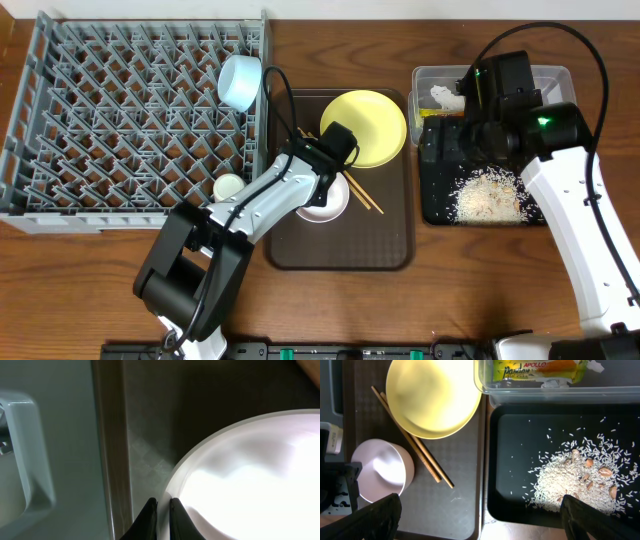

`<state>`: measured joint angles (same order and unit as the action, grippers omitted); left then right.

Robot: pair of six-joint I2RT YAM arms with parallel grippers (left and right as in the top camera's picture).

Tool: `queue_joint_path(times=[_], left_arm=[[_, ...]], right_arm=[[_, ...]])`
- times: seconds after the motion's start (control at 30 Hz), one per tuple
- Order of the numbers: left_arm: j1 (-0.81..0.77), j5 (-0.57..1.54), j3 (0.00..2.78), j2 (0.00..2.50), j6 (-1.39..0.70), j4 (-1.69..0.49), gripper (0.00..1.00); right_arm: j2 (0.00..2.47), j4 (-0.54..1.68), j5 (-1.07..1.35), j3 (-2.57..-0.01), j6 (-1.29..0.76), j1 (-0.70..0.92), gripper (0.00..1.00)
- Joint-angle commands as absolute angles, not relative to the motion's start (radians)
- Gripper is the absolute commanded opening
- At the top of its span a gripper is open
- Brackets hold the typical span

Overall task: Sort waste into correct bins and load items into the dishwasher
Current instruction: 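Lower the left gripper onto the pink bowl rim and grasp it, then lift the pink bowl with the left gripper and carry it to the rack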

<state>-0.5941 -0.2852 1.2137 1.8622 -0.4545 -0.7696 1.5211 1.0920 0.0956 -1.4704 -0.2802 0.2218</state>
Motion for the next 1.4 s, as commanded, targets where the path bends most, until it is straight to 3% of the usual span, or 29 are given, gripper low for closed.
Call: queue_joint_path(times=[0.0, 0.13, 0.5, 0.67, 0.87, 1.37], left_arm=[[-0.574, -0.273, 1.211, 1.856, -0.446, -0.784, 0.07], [-0.543, -0.220, 1.235, 1.805, -0.449, -0.813, 0.07], [-0.424, 0.174, 1.234, 1.716, -0.448, -0.833, 0.08], [-0.421, 0.172, 1.230, 1.717, -0.445, -0.836, 0.22], [-0.421, 0.115, 1.185, 1.721, -0.446, -0.821, 0.30], [-0.420, 0.025, 1.168, 1.745, -0.463, -0.760, 0.38]], right_arm=[[1.524, 1.093, 0.086, -1.470, -0.272, 0.216, 0.99], [1.524, 1.093, 0.086, -1.470, -0.272, 0.216, 0.99], [1.524, 1.093, 0.086, -1.470, -0.272, 0.216, 0.99], [1.524, 1.093, 0.086, -1.470, -0.272, 0.216, 0.99], [1.524, 1.093, 0.086, -1.470, -0.272, 0.216, 0.99], [1.524, 1.093, 0.086, -1.470, -0.272, 0.216, 0.99]])
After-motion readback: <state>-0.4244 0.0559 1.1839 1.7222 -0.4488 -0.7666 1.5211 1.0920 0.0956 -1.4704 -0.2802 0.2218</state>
